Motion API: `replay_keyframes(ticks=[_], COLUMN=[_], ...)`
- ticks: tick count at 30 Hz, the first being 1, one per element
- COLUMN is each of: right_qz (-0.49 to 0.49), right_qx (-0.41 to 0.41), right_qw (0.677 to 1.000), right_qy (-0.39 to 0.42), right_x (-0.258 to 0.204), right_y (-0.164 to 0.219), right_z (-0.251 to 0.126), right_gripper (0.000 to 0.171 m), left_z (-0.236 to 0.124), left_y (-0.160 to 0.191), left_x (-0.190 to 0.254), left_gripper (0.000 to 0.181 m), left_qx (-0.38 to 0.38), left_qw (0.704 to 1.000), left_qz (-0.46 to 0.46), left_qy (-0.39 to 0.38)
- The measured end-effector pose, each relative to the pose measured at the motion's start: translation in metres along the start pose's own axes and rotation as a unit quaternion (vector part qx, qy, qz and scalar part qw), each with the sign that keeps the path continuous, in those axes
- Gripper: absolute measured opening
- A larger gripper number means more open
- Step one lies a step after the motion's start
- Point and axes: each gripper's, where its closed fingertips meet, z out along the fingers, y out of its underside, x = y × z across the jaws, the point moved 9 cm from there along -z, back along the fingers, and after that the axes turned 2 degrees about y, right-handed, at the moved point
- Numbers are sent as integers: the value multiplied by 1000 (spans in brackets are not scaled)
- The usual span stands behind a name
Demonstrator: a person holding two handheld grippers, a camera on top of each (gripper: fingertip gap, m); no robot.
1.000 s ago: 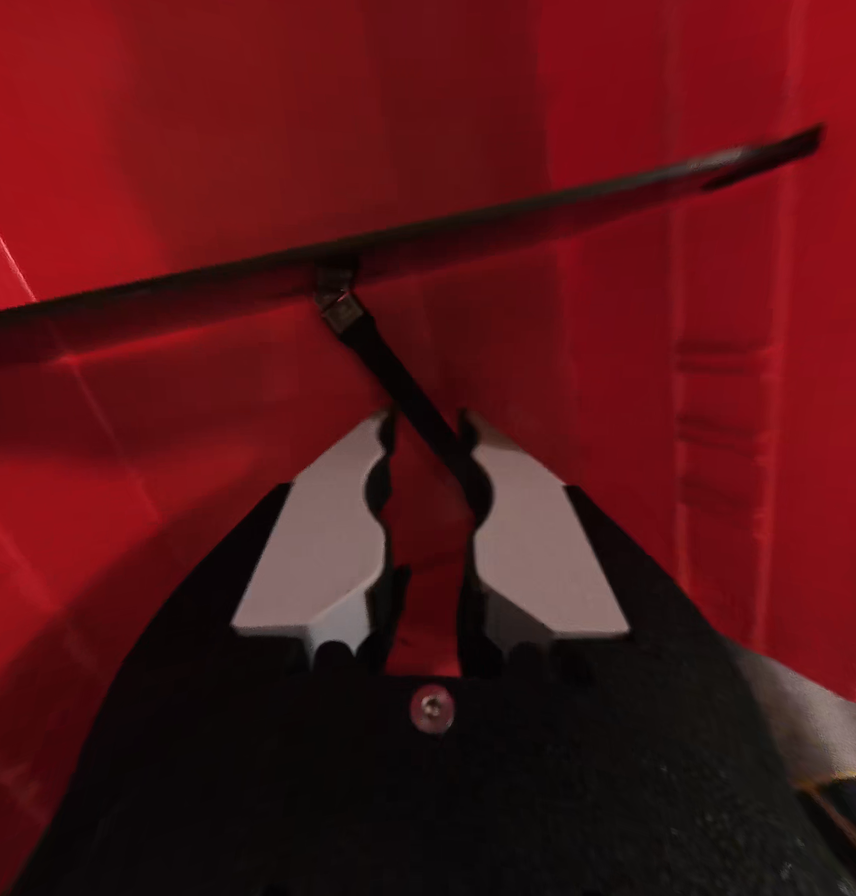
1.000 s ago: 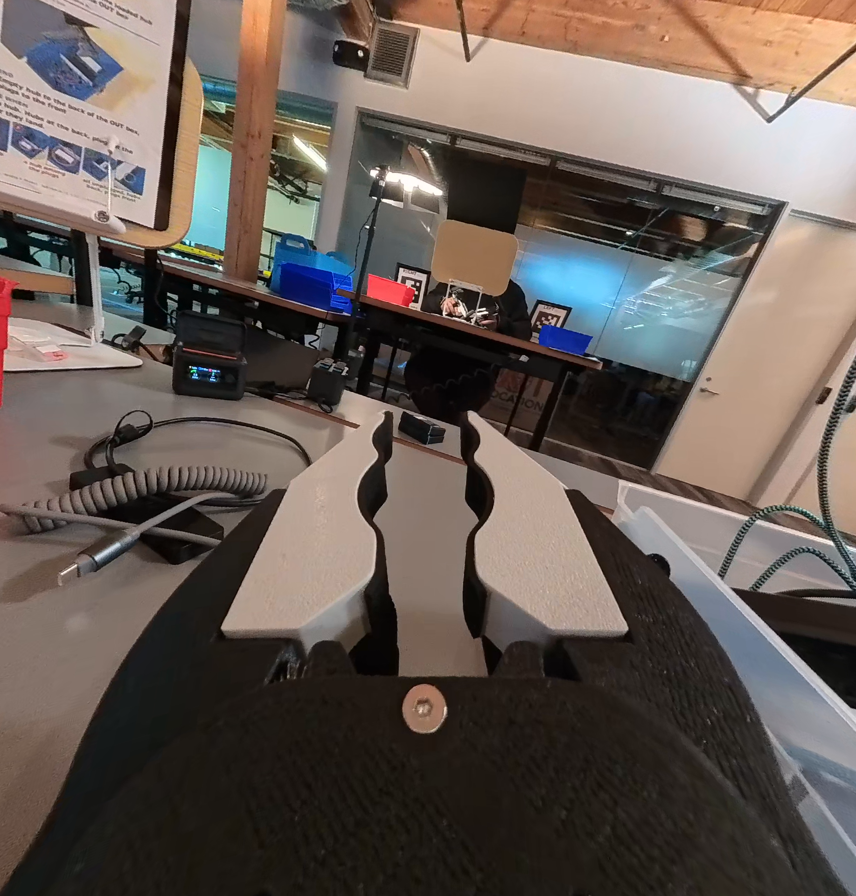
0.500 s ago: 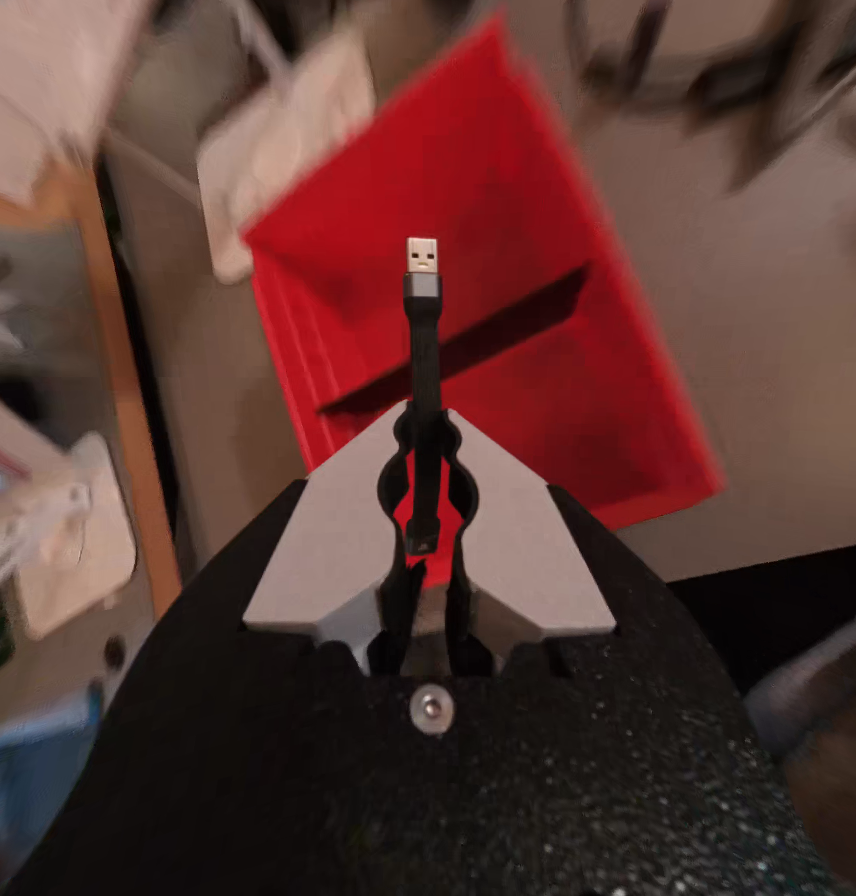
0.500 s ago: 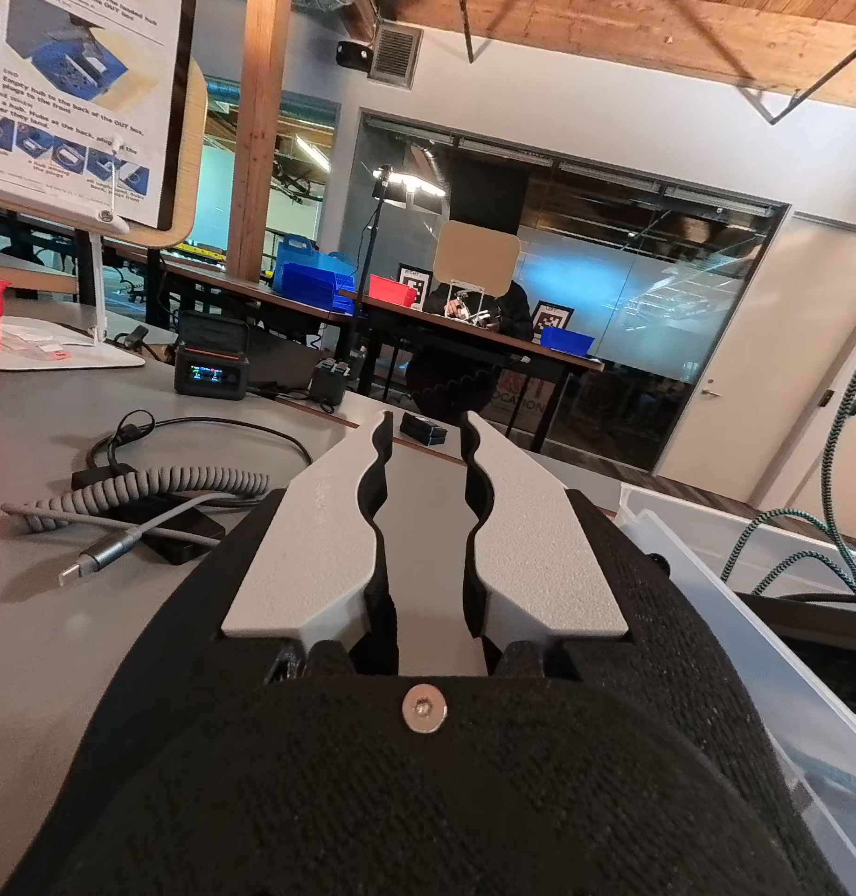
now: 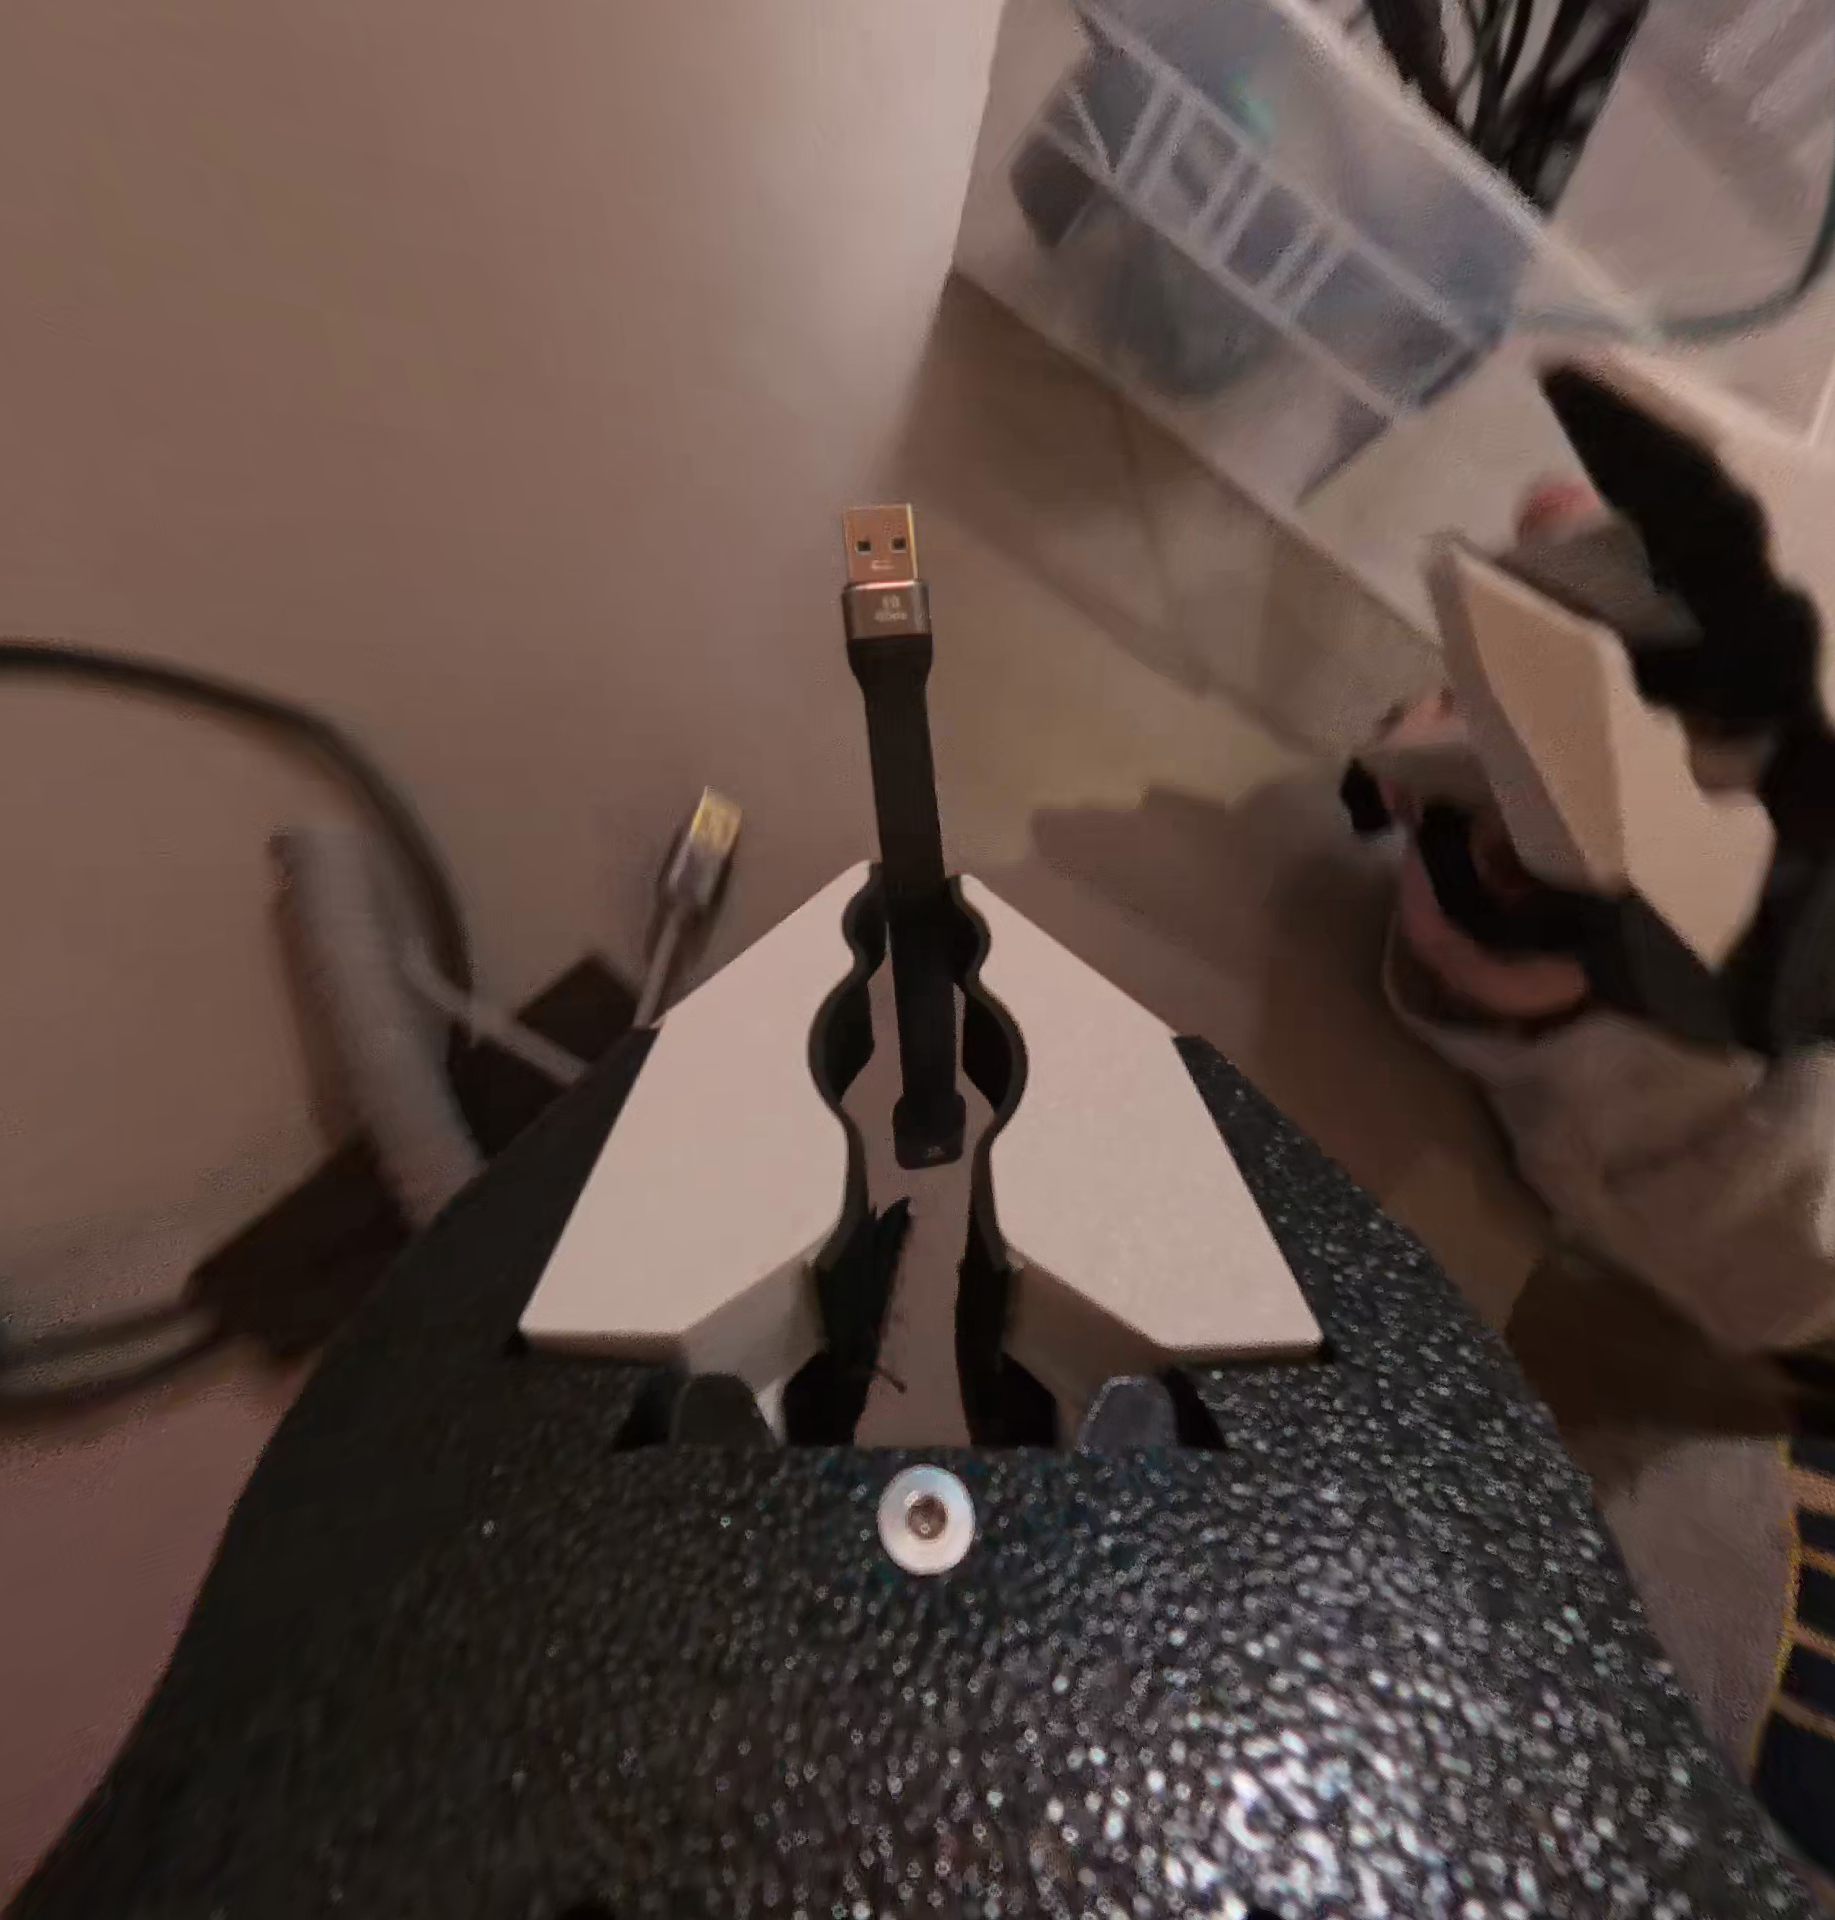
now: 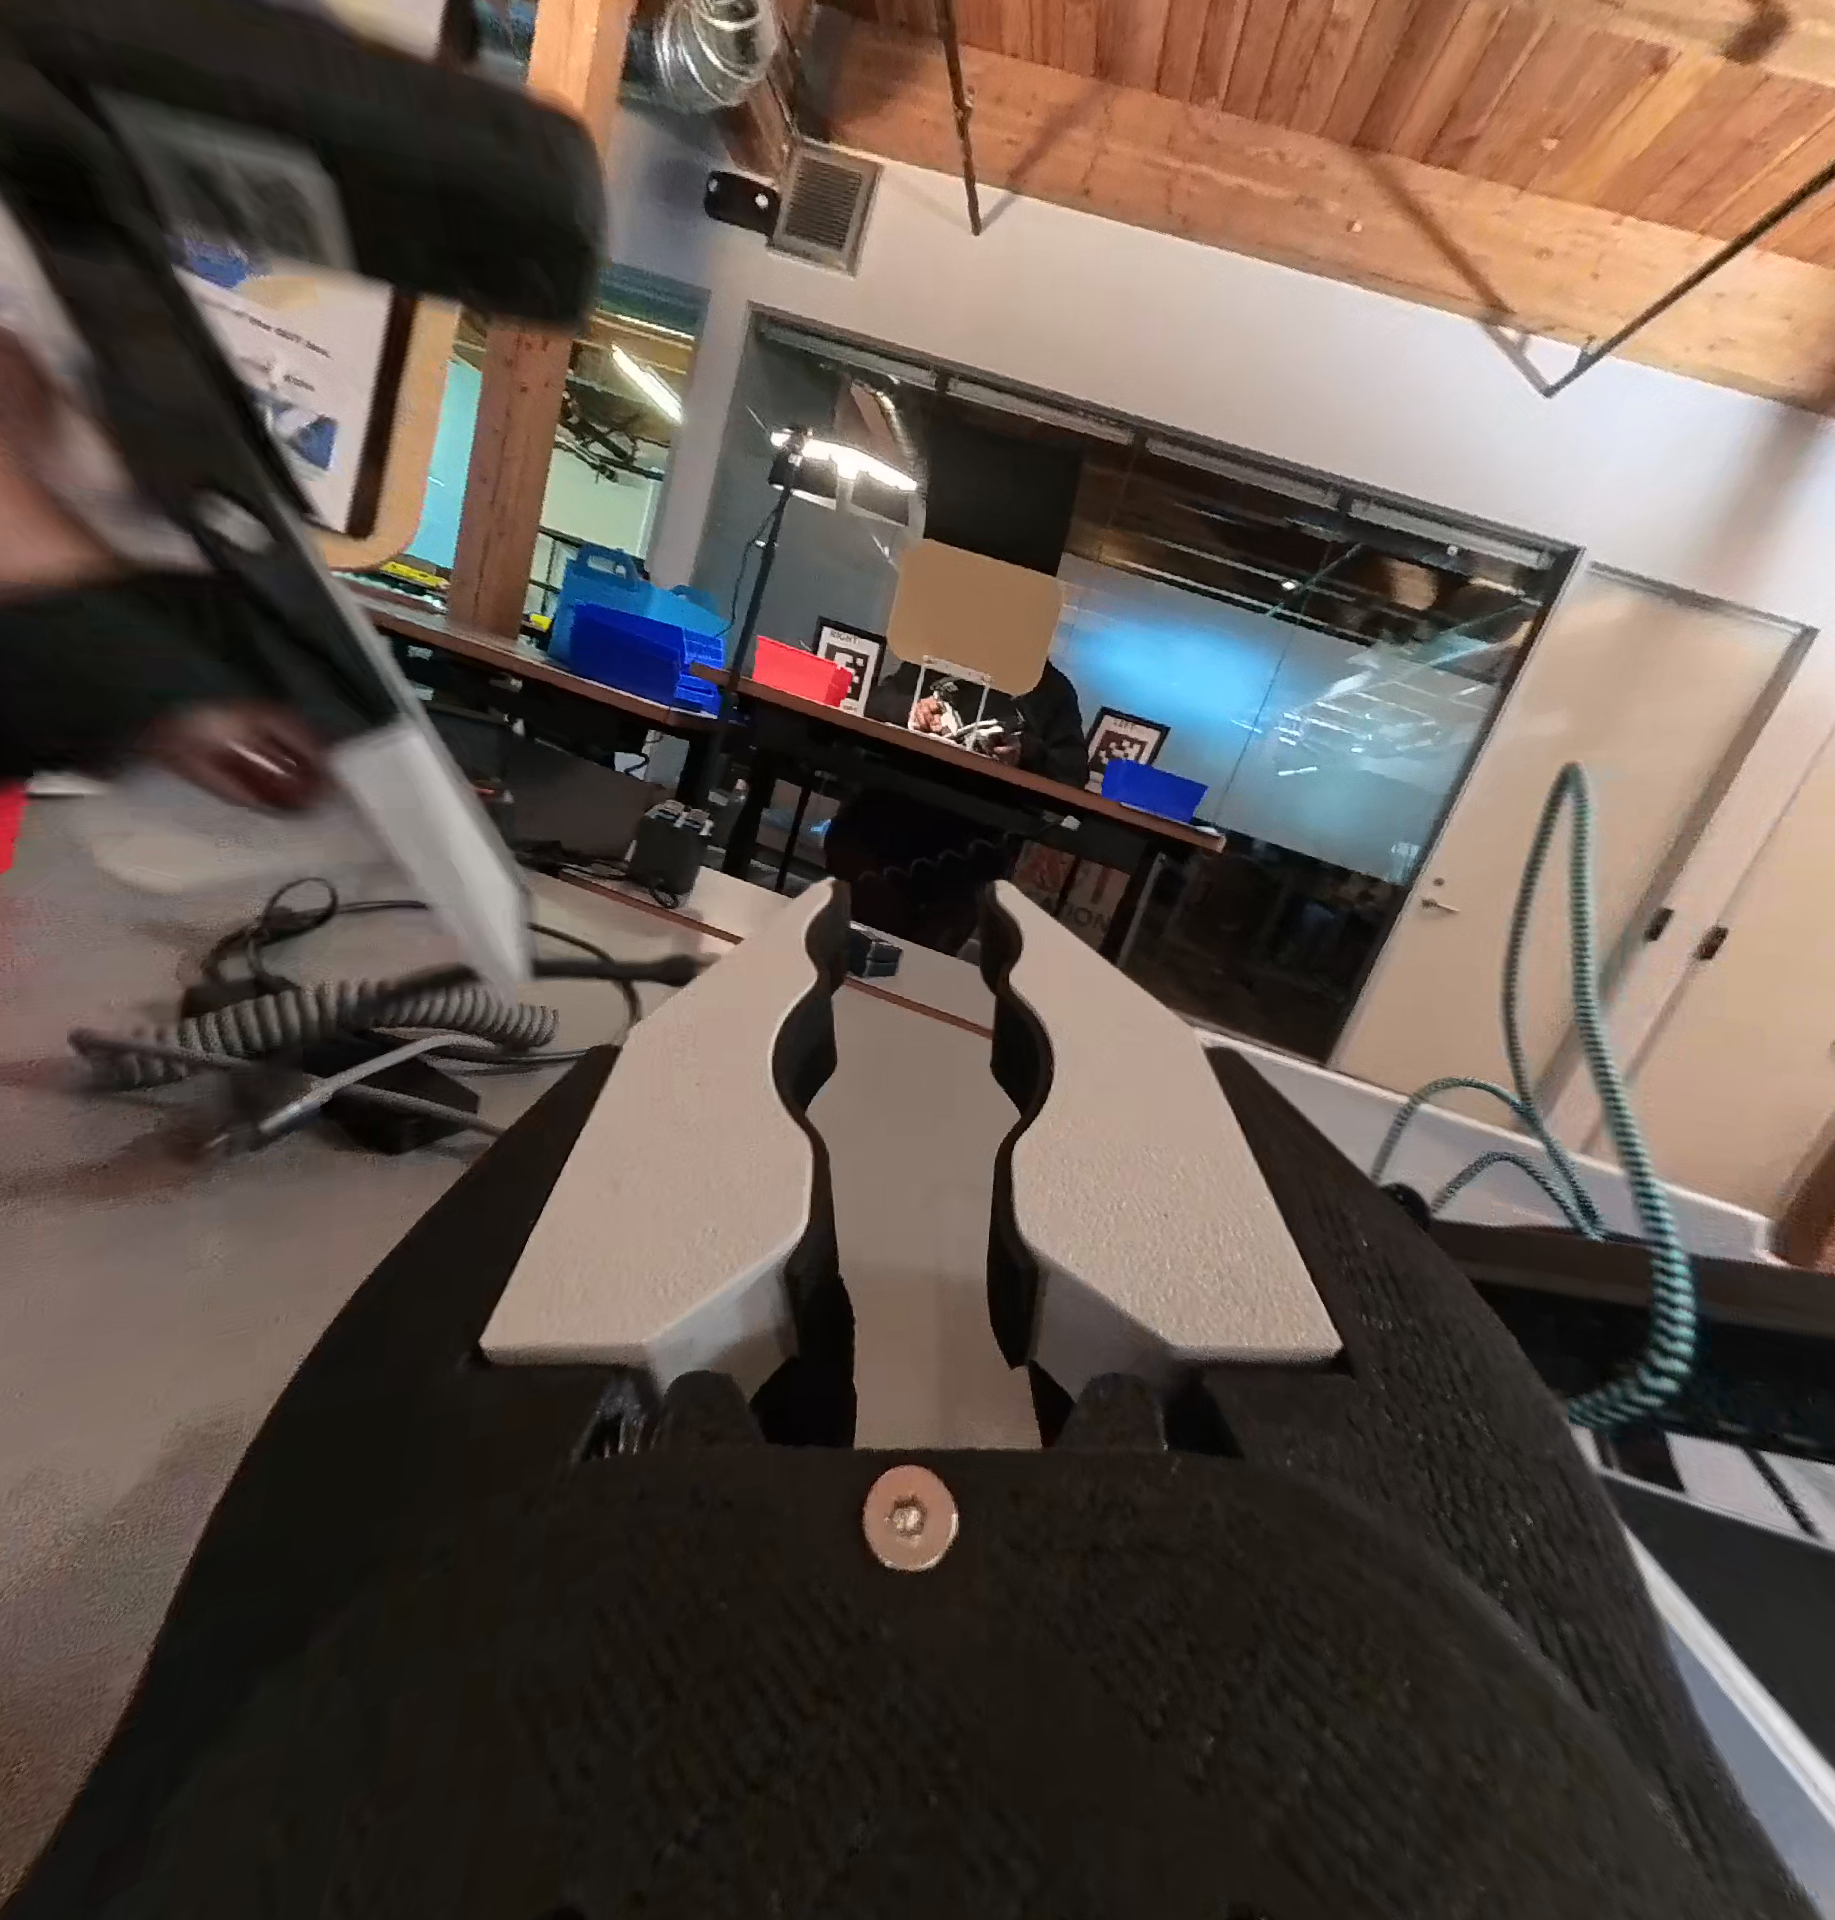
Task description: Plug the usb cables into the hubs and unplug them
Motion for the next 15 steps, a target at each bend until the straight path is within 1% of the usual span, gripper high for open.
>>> replay_keyframes(ticks=[2, 3, 5, 7, 9, 10, 11, 12, 14, 15], right_qz=[1, 5, 3, -5, -10, -9, -7, -3, 21, 56], right_qx=[4, 0, -7, -10, -7, -6, -5, -3, 6, 24], right_qw=[1000, 1000, 1000, 1000, 1000, 1000, 1000, 1000, 1000, 997], right_qy=[4, 0, -2, -8, -8, -8, -7, -8, -16, -42], right_x=[3, 4, 3, 1, 0, 1, 1, 1, 2, 1], right_y=[0, 1, 2, 3, 2, 2, 2, 2, -1, -4], right_z=[-3, -2, -1, 0, 0, 0, 0, 0, 0, -1], right_gripper=[22, 22, 23, 23, 23, 23, 23, 25, 24, 23], left_z=[29, 41, 62, 78, 86, 86, 81, 70, 35, 14], left_y=[-19, -27, -38, -44, -47, -47, -47, -46, -36, -27], left_x=[-5, -6, -13, -17, -18, -17, -17, -18, -19, -20], left_gripper=[8, 8, 11, 14, 17, 19, 20, 28, 46, 55], left_qx=[15, 19, 15, 17, 60, 75, 95, 127, 205, 247], left_qw=[999, 999, 1000, 1000, 998, 996, 995, 991, 977, 965], left_qz=[-17, -16, -7, -2, 10, 15, 19, 31, 37, 28], left_qy=[30, 32, 12, 14, 30, 40, 26, -4, -56, -78])
